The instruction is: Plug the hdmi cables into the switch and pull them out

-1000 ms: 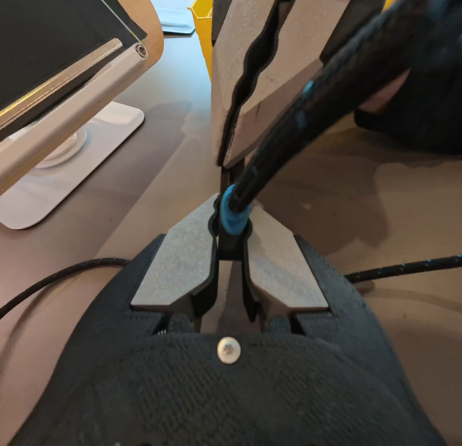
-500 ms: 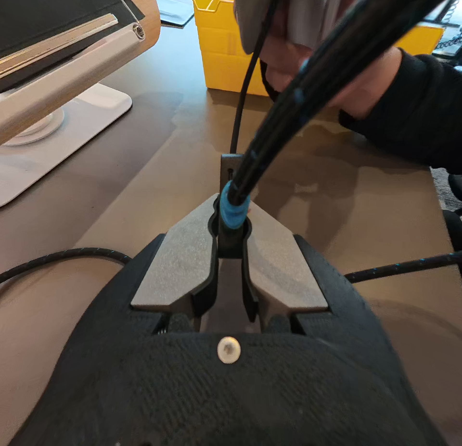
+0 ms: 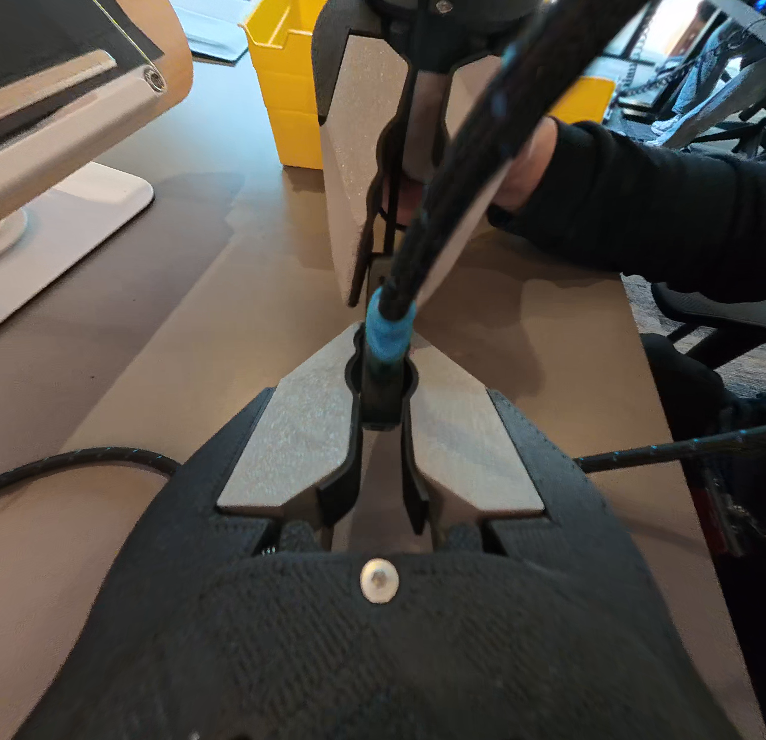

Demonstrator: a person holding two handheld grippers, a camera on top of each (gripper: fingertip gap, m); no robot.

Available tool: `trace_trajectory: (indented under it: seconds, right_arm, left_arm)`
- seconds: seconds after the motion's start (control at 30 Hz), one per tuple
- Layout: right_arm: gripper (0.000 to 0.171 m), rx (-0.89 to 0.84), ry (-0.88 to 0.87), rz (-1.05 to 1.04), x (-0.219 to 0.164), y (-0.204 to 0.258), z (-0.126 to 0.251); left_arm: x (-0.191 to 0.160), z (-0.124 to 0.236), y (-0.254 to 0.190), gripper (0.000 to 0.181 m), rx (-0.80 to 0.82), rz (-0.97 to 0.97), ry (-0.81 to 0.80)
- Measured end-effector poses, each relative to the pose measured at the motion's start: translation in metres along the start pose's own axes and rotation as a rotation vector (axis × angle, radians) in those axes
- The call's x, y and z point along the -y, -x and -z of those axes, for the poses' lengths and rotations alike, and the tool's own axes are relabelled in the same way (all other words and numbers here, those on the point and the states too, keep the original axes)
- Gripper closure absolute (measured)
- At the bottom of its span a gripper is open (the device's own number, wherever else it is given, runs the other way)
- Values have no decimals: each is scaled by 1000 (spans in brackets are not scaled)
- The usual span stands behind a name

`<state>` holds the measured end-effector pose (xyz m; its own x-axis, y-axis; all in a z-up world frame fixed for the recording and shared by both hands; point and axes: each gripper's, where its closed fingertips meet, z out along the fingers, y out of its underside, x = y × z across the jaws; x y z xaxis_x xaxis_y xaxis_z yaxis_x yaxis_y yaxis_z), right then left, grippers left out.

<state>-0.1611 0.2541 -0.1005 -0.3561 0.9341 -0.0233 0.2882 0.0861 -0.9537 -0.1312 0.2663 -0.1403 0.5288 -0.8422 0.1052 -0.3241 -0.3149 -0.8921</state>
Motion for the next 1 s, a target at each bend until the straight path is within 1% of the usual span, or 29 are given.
trace_trajectory:
  seconds: [0.13, 0.27, 0.4, 0.5, 0.53, 0.6, 0.67, 0.8, 0.9, 1.0]
  right_arm:
    - [157, 37, -59, -83, 7, -3, 10]
    - [159, 61, -118, -122, 14, -4, 18]
    - [158, 66, -104, -130, 12, -5, 18]
    - [155, 59, -183, -105, 25, -4, 20]
    - [157, 58, -199, -96, 28, -2, 20]
    - [163, 54, -167, -88, 24, -1, 16]
    - [162, 39, -137, -75, 19, -2, 10]
    - [163, 50, -139, -75, 19, 0, 6]
    - [163, 36, -131, -62, 18, -1, 5]
    - [163, 28, -152, -85, 18, -5, 6]
  left_arm:
    - [12, 8, 2, 170, 12, 1, -66]
    - [25, 19, 1, 170, 4, 1, -143]
    - [22, 16, 0, 170, -14, 22, -133]
    - [20, 14, -2, 170, -42, 60, -123]
    - [19, 13, -2, 170, -41, 55, -118]
    - [16, 11, -3, 170, -37, 43, -97]
    - [12, 7, -4, 170, -30, 37, -69]
    - [8, 3, -4, 170, -27, 35, -45]
    - [8, 3, -1, 170, -12, 23, -44]
    - [12, 3, 3, 169, 8, 20, -84]
